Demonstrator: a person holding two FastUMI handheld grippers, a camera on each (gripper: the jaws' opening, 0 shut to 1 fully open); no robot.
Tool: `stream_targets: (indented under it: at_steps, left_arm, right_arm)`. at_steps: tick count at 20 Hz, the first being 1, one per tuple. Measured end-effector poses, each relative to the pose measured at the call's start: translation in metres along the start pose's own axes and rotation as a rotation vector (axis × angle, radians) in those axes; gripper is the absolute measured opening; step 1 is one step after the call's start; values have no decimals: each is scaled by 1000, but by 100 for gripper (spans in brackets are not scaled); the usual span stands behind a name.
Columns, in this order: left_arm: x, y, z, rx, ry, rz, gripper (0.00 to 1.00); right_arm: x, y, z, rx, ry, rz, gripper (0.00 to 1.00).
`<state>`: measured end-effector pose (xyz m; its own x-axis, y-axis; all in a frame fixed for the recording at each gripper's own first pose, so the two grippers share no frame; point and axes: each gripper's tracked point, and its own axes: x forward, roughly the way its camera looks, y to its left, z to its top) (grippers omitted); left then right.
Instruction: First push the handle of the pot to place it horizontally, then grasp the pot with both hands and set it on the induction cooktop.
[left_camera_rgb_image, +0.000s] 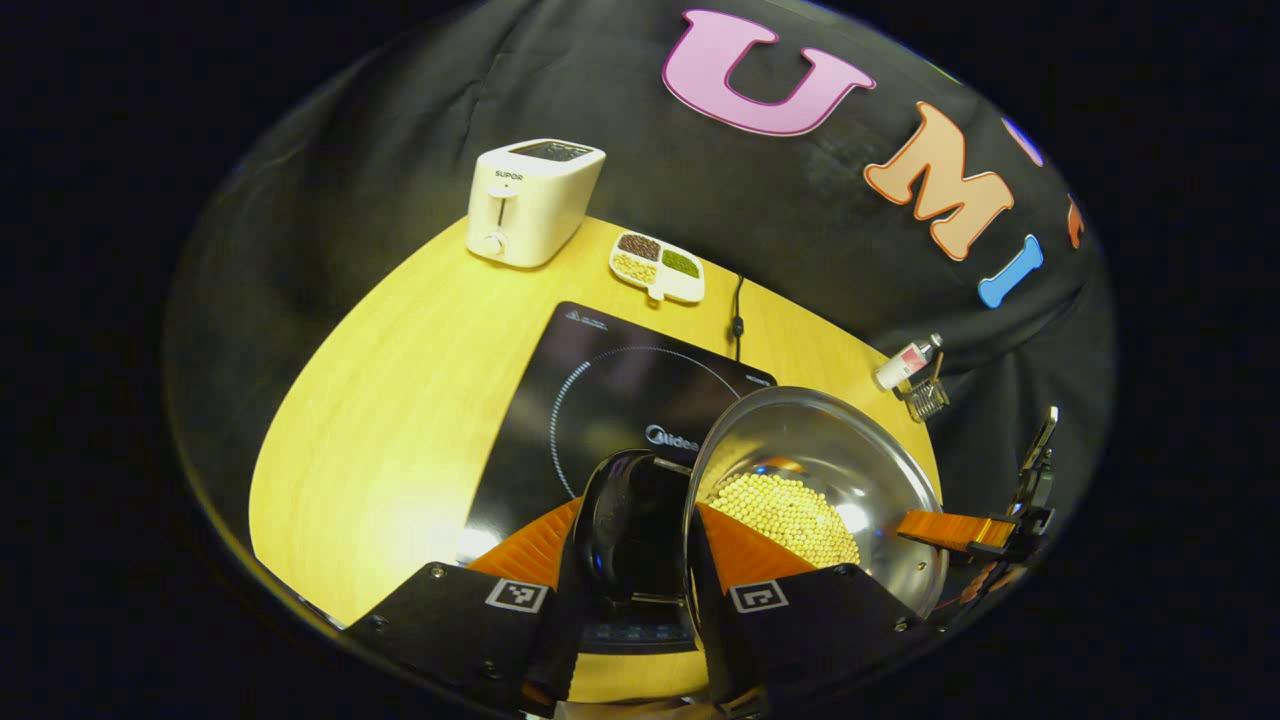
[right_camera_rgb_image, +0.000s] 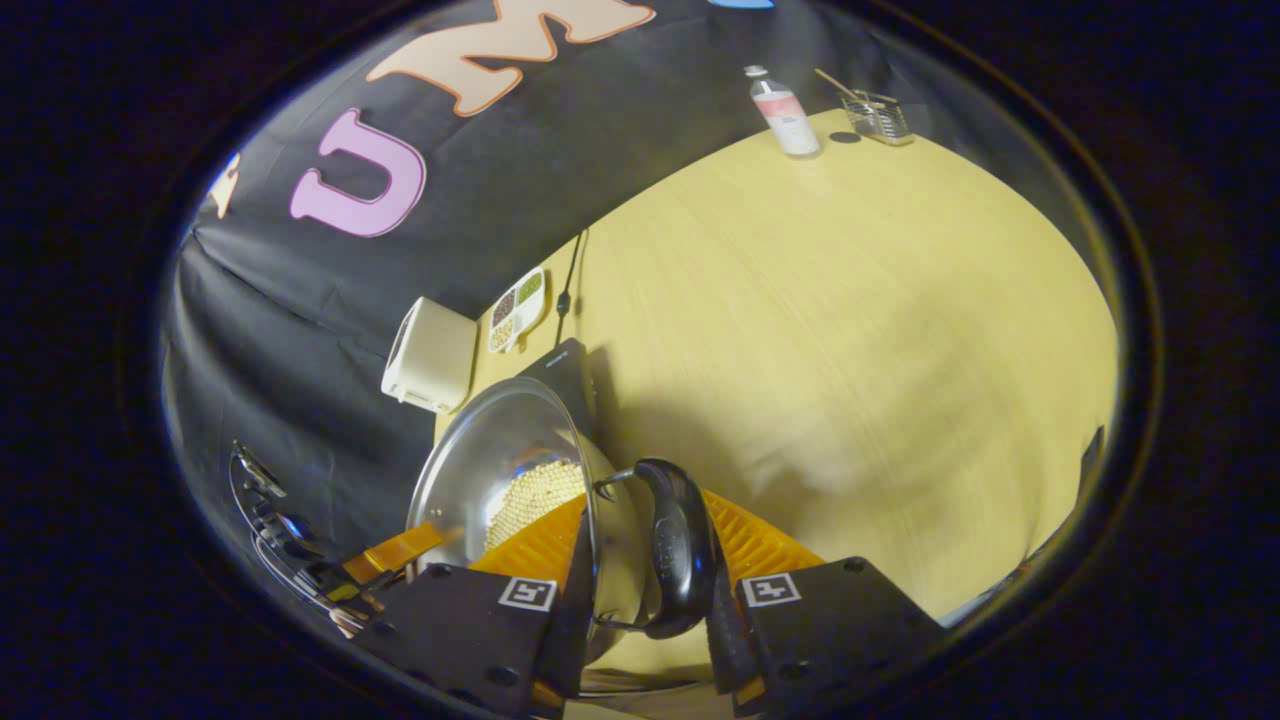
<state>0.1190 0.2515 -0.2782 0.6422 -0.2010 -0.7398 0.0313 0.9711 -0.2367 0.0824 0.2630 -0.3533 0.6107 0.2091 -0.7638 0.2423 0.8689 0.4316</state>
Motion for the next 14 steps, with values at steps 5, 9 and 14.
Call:
stream_targets:
  at_steps: [5, 9, 14]
  left_arm:
    - [19, 30, 17, -7, -44, 28, 51]
    - [33, 49, 36, -4, -98, 53, 52]
    - [47, 61, 58, -6, -164, 71, 51]
  right_arm:
    - [32, 30, 7, -12, -32, 1, 52]
    - [55, 51, 16, -18, -60, 17, 52]
    - [76, 65, 26, -22, -84, 34, 52]
